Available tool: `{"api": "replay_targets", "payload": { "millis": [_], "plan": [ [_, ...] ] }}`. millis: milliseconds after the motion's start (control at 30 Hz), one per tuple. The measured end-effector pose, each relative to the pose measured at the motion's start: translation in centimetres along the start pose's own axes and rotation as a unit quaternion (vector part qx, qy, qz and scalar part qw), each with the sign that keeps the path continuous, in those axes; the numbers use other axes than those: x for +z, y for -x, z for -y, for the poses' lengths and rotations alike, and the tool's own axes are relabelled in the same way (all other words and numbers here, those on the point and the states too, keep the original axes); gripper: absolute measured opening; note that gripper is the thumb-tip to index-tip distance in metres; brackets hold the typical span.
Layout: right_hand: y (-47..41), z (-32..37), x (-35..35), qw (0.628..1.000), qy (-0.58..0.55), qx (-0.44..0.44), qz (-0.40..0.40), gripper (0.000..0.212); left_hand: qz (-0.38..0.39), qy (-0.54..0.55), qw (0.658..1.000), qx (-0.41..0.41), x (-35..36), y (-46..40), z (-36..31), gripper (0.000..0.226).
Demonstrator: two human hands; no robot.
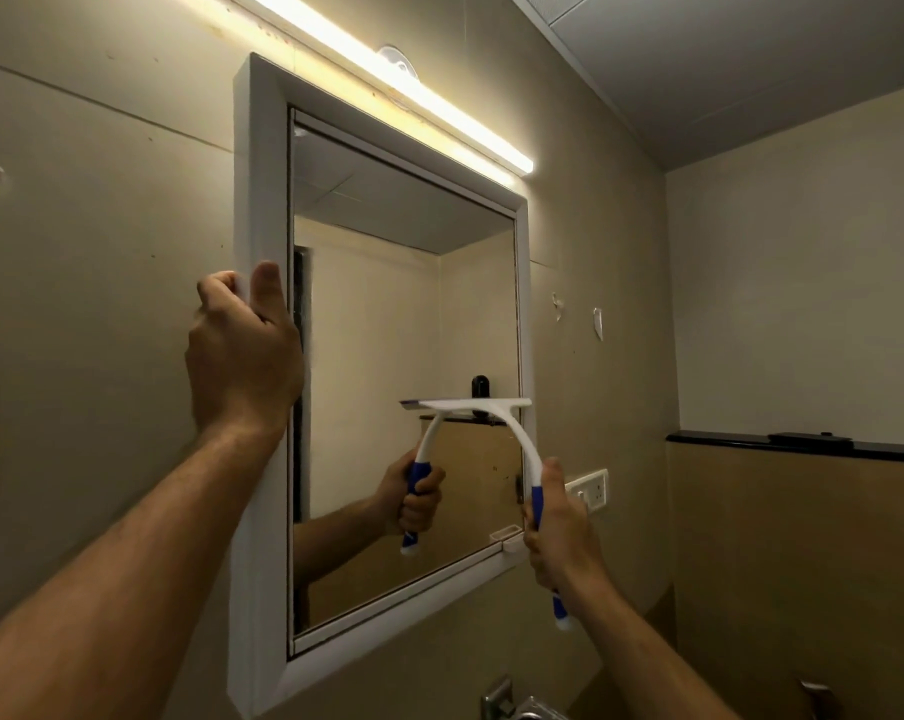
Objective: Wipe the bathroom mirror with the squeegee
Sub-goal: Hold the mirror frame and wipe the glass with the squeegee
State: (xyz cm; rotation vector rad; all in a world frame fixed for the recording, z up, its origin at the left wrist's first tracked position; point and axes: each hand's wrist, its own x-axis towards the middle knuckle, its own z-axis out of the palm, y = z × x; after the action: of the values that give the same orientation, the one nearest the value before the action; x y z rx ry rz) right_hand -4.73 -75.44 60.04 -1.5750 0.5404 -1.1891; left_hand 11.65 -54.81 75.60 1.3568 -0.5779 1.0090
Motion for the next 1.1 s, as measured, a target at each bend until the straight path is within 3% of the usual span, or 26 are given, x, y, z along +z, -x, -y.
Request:
{"api": "replay_targets", "payload": {
  "millis": [167,500,733,1100],
  "plan": [
    [-1.5,3.1,0.5,1.0,0.01,-0.025,-0.011,0.064,-0.002,-0.007,1.0,-0.001,0.0,0.0,0.0,0.06],
    [1.5,-3.3,0.0,1.0,0.012,0.003,0.013,0.066,-0.007,-0.024,1.0,-0.008,0.0,0.3,0.0,0.062],
    [-0.1,-0.7,-0.2,0.999,0.033,-0.037,-0.01,0.067,0.015,-0.004,0.999,-0.04,-0.3,1.9,1.2,0.066],
    [3.8,-6.7,-0.3,0.999,0.024,0.049,0.0,0.066,0.026,-0.018,0.998,-0.055,-1.1,5.1,2.8,0.071]
  ]
}}
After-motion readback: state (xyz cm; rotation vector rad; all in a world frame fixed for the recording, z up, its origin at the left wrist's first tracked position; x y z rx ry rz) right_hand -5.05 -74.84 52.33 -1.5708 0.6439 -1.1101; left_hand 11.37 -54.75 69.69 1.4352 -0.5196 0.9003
